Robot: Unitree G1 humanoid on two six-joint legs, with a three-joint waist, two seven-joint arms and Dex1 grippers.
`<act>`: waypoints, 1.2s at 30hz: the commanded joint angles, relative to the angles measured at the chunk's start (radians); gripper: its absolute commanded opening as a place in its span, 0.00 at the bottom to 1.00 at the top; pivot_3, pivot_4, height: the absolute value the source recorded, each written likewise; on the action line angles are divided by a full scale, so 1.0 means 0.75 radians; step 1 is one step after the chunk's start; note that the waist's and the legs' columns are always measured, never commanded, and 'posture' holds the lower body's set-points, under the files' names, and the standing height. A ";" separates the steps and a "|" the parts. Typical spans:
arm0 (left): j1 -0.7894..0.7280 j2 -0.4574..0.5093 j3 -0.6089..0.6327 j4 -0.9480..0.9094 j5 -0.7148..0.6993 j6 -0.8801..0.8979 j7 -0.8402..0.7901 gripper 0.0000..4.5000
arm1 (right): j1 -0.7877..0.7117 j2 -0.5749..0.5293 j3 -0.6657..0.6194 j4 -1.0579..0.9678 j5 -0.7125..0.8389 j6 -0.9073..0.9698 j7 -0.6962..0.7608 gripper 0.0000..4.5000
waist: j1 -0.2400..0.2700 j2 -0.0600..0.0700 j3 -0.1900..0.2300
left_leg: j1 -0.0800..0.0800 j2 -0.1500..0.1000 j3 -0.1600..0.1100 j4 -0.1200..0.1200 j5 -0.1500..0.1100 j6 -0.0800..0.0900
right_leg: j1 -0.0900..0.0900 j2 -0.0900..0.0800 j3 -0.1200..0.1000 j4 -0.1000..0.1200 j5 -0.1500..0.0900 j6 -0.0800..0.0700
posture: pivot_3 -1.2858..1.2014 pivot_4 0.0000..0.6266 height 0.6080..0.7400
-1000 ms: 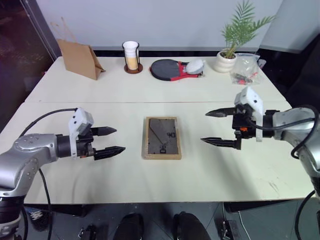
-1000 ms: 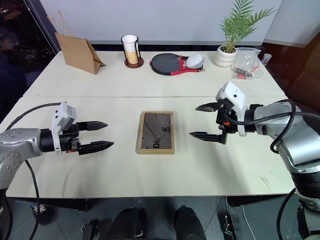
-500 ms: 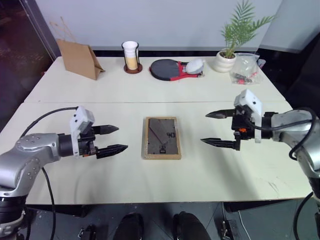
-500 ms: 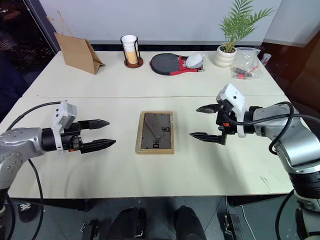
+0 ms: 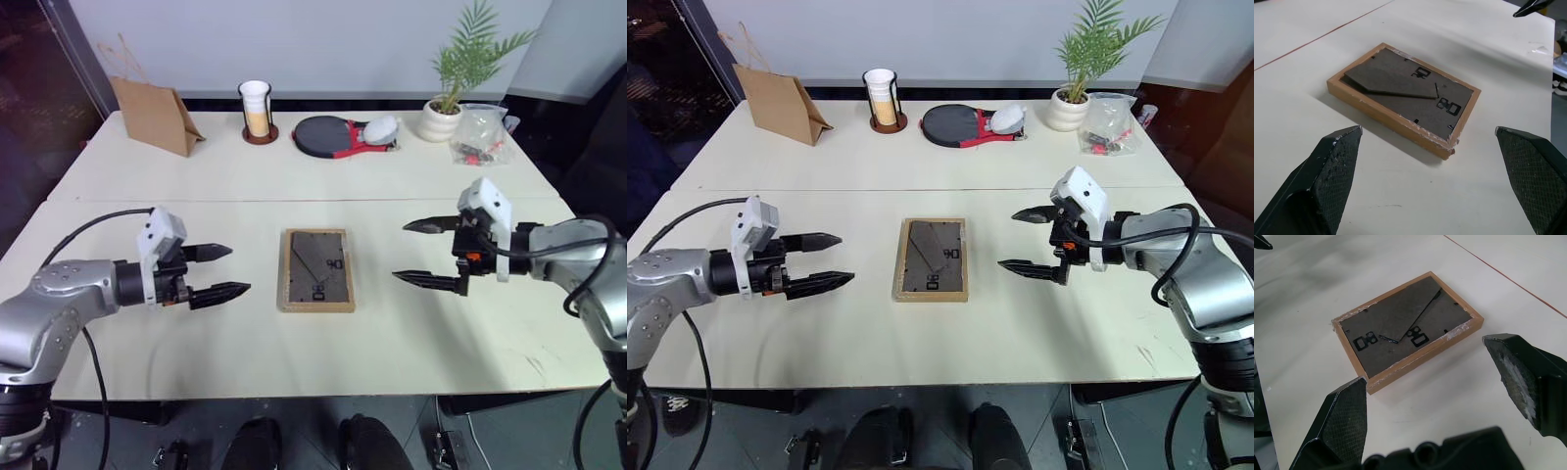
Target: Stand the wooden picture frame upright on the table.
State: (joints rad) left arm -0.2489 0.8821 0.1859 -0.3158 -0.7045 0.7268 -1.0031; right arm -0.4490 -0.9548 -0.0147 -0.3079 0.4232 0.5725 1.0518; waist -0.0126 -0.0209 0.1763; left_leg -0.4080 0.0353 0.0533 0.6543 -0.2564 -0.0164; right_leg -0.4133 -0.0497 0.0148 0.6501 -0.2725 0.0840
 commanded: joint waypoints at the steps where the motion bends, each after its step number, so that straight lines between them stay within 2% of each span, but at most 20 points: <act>1: -0.020 -0.002 -0.004 0.004 0.031 -0.045 0.000 1.00 | -0.017 0.014 -0.022 0.004 -0.012 -0.010 -0.027 0.98 | 0.000 0.000 0.000 | 0.000 0.000 0.000 0.000 0.000 0.000 | 0.000 0.000 0.000 0.000 0.000 0.000 | 0.52 0.24 1.00; 2: -0.028 -0.012 -0.019 0.023 0.062 -0.064 0.018 0.89 | -0.030 0.028 -0.009 0.024 -0.038 -0.009 -0.057 0.87 | 0.000 0.000 0.000 | 0.000 0.000 0.000 0.000 0.000 0.000 | 0.000 0.000 0.000 0.000 0.000 0.000 | 0.52 0.24 1.00; 3: -0.032 -0.023 -0.034 0.034 0.082 -0.078 0.029 0.82 | -0.050 0.053 0.011 0.053 -0.071 0.003 -0.105 0.81 | -0.001 0.000 0.000 | 0.000 0.000 0.000 0.000 0.000 0.000 | 0.000 0.000 0.000 0.000 0.000 0.000 | 0.52 0.24 1.00; 10: -0.108 -0.187 -0.200 0.154 0.302 -0.202 0.186 0.00 | -0.109 0.231 0.153 0.191 -0.257 0.030 -0.327 0.00 | 0.001 0.000 0.000 | 0.000 -0.002 0.000 0.002 0.000 0.000 | 0.001 0.001 0.000 0.000 0.000 0.000 | 0.52 0.24 1.00; 17: -0.223 -0.393 -0.438 0.444 0.597 -0.393 0.317 0.00 | -0.174 0.434 0.321 0.363 -0.447 0.075 -0.515 0.00 | 0.001 0.000 -0.001 | -0.002 -0.002 0.000 0.009 -0.001 0.001 | 0.000 0.002 0.000 0.004 0.000 0.000 | 0.52 0.24 1.00; 22: -0.256 -0.514 -0.489 0.566 0.695 -0.456 0.380 0.00 | -0.190 0.565 0.386 0.432 -0.492 0.090 -0.553 0.00 | 0.001 0.000 -0.001 | -0.003 -0.002 0.000 0.010 -0.001 0.002 | 0.000 0.002 0.000 0.005 0.000 0.001 | 0.52 0.24 1.00; 29: -0.208 -0.538 -0.509 0.500 0.685 -0.397 0.321 0.00 | -0.173 0.659 0.453 0.404 -0.498 0.121 -0.511 0.00 | 0.000 -0.001 -0.002 | -0.002 -0.002 0.000 0.011 -0.001 0.002 | 0.002 0.001 0.000 0.005 0.001 0.001 | 0.52 0.24 1.00; 36: -0.108 -0.458 -0.489 0.273 0.609 -0.225 0.227 0.00 | -0.137 0.696 0.481 0.295 -0.490 0.204 -0.489 0.00 | -0.005 -0.001 -0.002 | -0.001 0.000 -0.001 0.010 -0.002 0.004 | 0.002 0.002 0.000 0.005 0.001 0.001 | 0.52 0.24 1.00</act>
State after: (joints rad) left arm -0.3462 0.5345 -0.1636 -0.0615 -0.2218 0.5297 -0.8011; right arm -0.5590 -0.4519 0.3176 -0.0235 0.0410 0.7208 0.6573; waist -0.0166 -0.0213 0.1746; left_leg -0.4086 0.0353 0.0523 0.6621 -0.2581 -0.0137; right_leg -0.4118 -0.0481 0.0145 0.6541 -0.2720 0.0848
